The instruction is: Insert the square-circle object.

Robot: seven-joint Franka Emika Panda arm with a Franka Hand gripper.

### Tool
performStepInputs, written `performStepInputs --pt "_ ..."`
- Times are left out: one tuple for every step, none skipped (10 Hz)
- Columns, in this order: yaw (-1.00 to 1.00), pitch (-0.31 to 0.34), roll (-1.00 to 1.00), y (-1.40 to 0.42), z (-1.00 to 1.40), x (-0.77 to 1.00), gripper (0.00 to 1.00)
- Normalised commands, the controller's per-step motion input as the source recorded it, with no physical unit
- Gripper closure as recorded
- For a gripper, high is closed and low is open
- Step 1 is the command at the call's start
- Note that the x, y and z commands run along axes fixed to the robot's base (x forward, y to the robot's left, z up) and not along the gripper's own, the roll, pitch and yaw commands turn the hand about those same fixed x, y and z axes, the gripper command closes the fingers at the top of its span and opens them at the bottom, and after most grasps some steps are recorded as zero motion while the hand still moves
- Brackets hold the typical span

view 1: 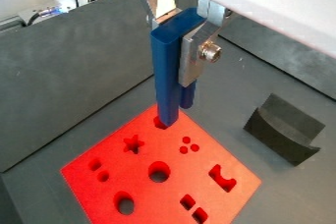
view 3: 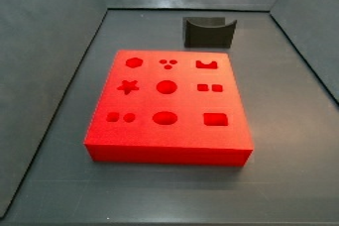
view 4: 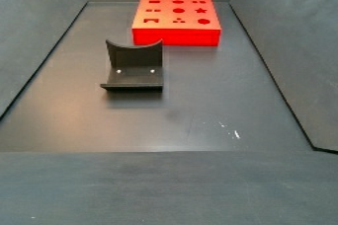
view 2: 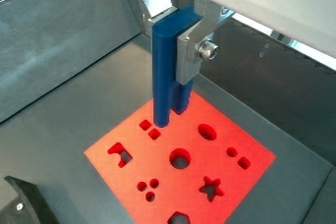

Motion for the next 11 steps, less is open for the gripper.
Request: performStepInputs --pt "-0.11 0.0 -0.15 0.0 -0.23 0.01 1.0" --pt "-0.33 0.0 -0.25 -0.06 -0.52 -0.01 1.0" --pt "-0.59 0.0 -0.22 -0.25 -0.55 -0.15 1.0" --pt "-0.59 -0.02 -0.23 -0.28 -0.48 -0.15 1.0" --pt "-0.48 -0.023 -0.32 -0.33 -0.22 -0.1 1.0" --pt "-0.47 -0.036 -0.36 -0.31 -0.19 -0.11 1.0" --pt "-0.55 -0.094 -0.26 -0.31 -0.53 -0.26 1.0" --pt "-0.64 -0.186 -0.19 -0.28 -0.66 -0.28 1.0" --pt "-0.67 -0.199 -0.18 -0.27 -0.66 -0.27 1.0" --pt "-0.71 -0.203 -0.15 -0.24 -0.68 -0.27 1.0" --pt "-0.83 -0.06 -0.05 -0.14 -0.51 -0.15 1.0"
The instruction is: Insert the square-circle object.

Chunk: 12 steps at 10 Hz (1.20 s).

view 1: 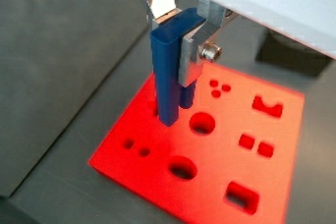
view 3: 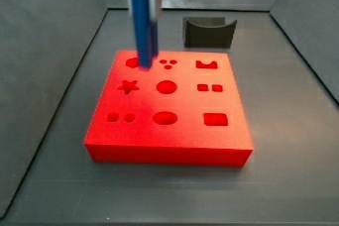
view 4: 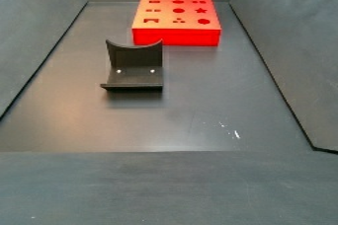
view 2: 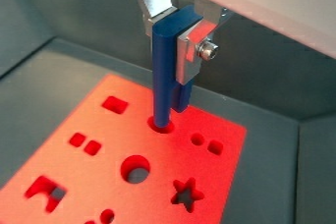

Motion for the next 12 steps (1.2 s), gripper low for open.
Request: performStepInputs --pt "-0.89 -0.013 -0.09 -0.07 -0.59 -0.08 1.0" --pt "-0.97 0.007 -0.01 -0.09 -0.39 0.0 1.0" --pt "-0.93 0.061 0.01 -0.17 -0.15 0.0 1.0" --pt "-0.97 0.036 0.05 -0.14 -0.14 0.0 1.0" --pt "-1.0 0.033 0.06 -0.07 -0.13 -0.01 1.0" --pt "-1.0 0.036 0.06 -0.06 -0.12 -0.02 1.0" --pt "-1.0 0.034 0.07 -0.05 -0.11 -0.02 1.0" --pt "-1.0 0.029 0.07 -0.04 -0.12 -0.02 1.0" --pt "-0.92 0.0 0.02 -0.02 -0.26 -0.16 1.0" --pt "-0.8 0.0 0.0 -0.06 -0.35 -0.29 1.0" --pt "-0.83 0.0 0.0 -0.02 -0.33 -0.25 1.0" --pt "-0.87 0.041 0.09 -0.09 -0.09 -0.17 1.0"
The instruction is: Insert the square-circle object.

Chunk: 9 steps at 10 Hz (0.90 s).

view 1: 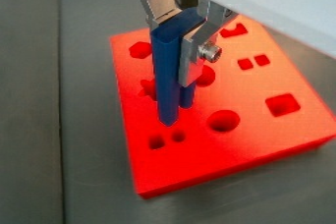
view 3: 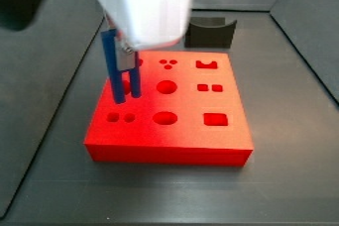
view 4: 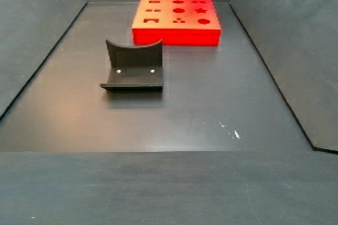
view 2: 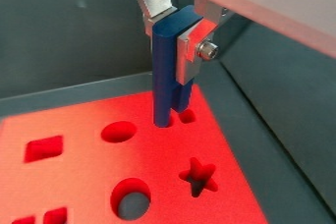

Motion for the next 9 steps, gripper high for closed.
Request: performStepInputs --pt "-0.89 0.0 0.02 -0.11 0.0 -0.11 1.0" --pt "-0.93 0.0 0.03 -0.09 0.0 -0.07 1.0" --pt "-0.97 0.0 0.06 -0.09 0.0 -0.01 1.0" --pt "-0.97 0.0 0.06 -0.11 0.0 0.0 1.0" --pt "-0.95 0.01 0.08 -0.13 0.0 0.0 1.0" --pt "-0.76 0.026 0.11 -0.21 0.0 -0.19 1.0" --pt "0.0 0.027 0.16 -0.1 0.0 0.0 1.0" --pt "-0.01 0.084 0.41 -0.16 0.0 -0.04 1.0" --pt "-0.14 0.064 0.45 -0.22 0.0 0.0 1.0"
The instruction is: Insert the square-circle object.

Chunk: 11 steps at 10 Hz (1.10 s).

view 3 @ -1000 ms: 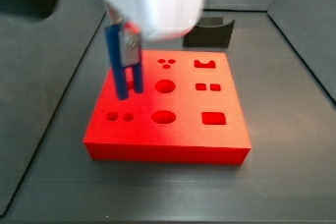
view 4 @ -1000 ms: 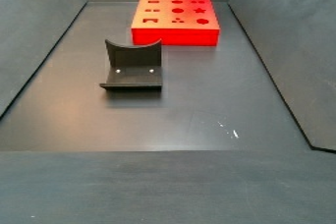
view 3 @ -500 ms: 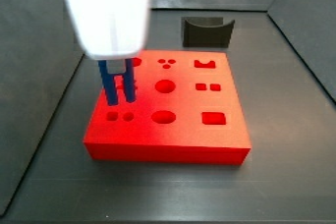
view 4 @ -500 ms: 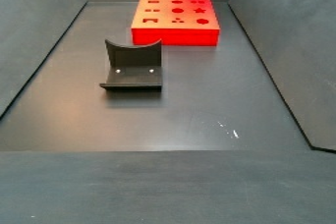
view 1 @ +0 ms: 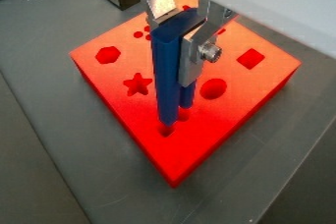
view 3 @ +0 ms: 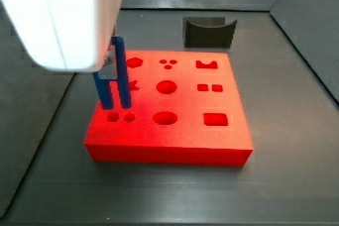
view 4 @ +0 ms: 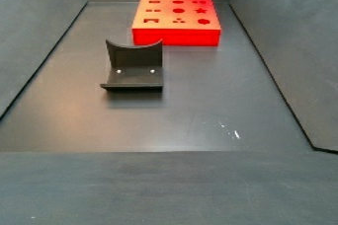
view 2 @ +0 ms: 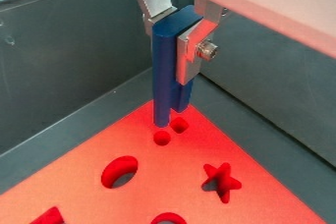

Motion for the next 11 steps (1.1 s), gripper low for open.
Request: performStepInputs --pt "-0.19 0.036 0.42 -0.28 0.0 0.09 1.0" --pt "-0.13 0.05 0.48 -0.3 0.0 0.23 1.0" --pt "-0.19 0.041 0.5 -0.27 -0.03 0.31 1.0" --pt "-0.35 0.033 0.36 -0.23 -0.13 0.42 1.0" --pt "-0.41 0.006 0.17 0.0 -0.03 0.22 1.0" --pt "-0.24 0.014 0.0 0.16 -0.13 -0.01 1.0" --pt "-0.32 0.0 -0.14 0.25 -0.28 -0.1 1.0" --pt "-0.37 0.049 -0.32 0.3 -0.09 -0.19 1.0" --pt "-0.21 0.173 -0.5 0.27 -0.04 -0.16 1.0" --pt "-0.08 0.107 -0.5 0.11 0.0 -0.01 1.0" --pt "0.0 0.067 -0.5 0.12 0.05 0.0 1.0"
